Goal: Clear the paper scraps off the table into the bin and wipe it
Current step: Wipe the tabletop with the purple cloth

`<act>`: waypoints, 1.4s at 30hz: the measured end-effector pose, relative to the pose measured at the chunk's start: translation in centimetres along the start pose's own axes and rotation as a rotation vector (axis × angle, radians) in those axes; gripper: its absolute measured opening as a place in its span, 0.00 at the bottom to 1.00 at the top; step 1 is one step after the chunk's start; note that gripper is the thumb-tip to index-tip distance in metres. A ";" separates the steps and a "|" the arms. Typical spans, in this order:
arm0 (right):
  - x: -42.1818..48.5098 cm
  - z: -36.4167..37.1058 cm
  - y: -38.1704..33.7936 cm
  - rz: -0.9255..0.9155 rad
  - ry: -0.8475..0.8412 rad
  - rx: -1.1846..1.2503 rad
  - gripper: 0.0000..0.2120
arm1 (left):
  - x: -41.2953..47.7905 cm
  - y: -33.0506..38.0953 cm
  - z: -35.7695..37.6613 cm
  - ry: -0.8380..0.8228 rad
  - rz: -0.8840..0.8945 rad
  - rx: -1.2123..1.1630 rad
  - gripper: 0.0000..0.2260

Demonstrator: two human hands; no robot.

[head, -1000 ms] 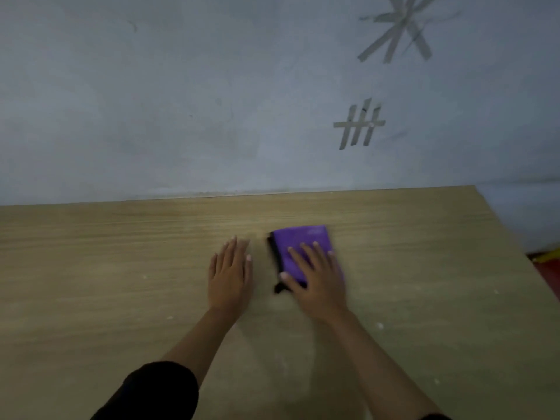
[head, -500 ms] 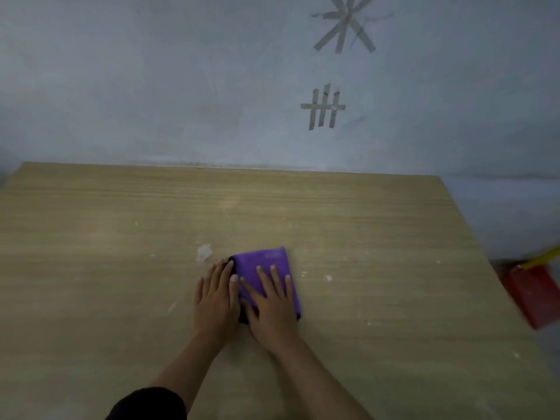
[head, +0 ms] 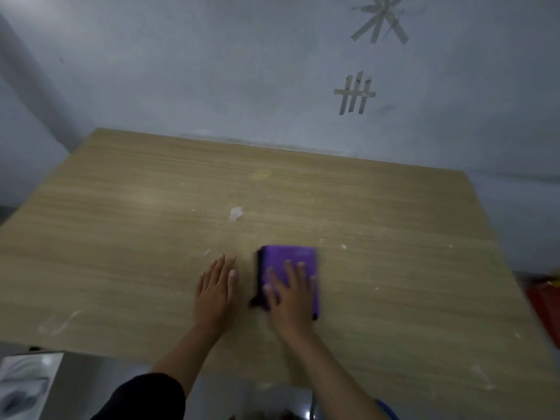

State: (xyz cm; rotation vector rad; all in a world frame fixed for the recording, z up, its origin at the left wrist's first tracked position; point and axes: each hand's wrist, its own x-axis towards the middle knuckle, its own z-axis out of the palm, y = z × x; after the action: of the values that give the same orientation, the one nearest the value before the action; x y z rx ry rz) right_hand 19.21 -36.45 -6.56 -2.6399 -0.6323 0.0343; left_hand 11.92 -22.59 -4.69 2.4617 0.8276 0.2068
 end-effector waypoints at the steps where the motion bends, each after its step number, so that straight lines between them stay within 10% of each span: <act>1: -2.0 1.0 -2.0 -0.108 -0.051 -0.005 0.20 | -0.3 -0.2 -0.1 0.002 0.018 0.010 0.32; 7: -8.4 1.2 -1.4 -0.273 -0.060 -0.027 0.19 | -2.4 -1.8 -1.7 -0.036 0.031 -0.049 0.34; 15: -9.9 -1.5 0.6 0.431 0.048 -0.003 0.25 | -6.2 -6.2 -4.9 -0.059 0.051 -0.079 0.34; 22: -12.7 4.1 -13.9 -0.157 -0.203 -0.041 0.31 | -8.0 -7.6 -5.3 -0.050 0.125 -0.101 0.40; 27: -11.6 3.7 -8.5 -0.269 -0.228 -0.001 0.23 | -7.9 -6.4 -4.2 -0.100 0.196 -0.107 0.34; 35: -7.5 -3.3 4.2 0.352 -0.008 0.021 0.22 | -6.5 -1.1 -2.9 -0.168 0.453 -0.275 0.23; 42: -2.1 -5.1 2.1 0.530 0.041 1.206 0.18 | -6.4 7.4 2.2 -0.334 0.425 -0.293 0.26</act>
State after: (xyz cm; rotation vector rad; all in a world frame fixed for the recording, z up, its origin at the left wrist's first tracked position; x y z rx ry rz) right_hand 18.87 -41.07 -2.94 -1.5341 0.1449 0.3815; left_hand 11.25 -32.38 -2.50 2.2751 0.1167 0.0566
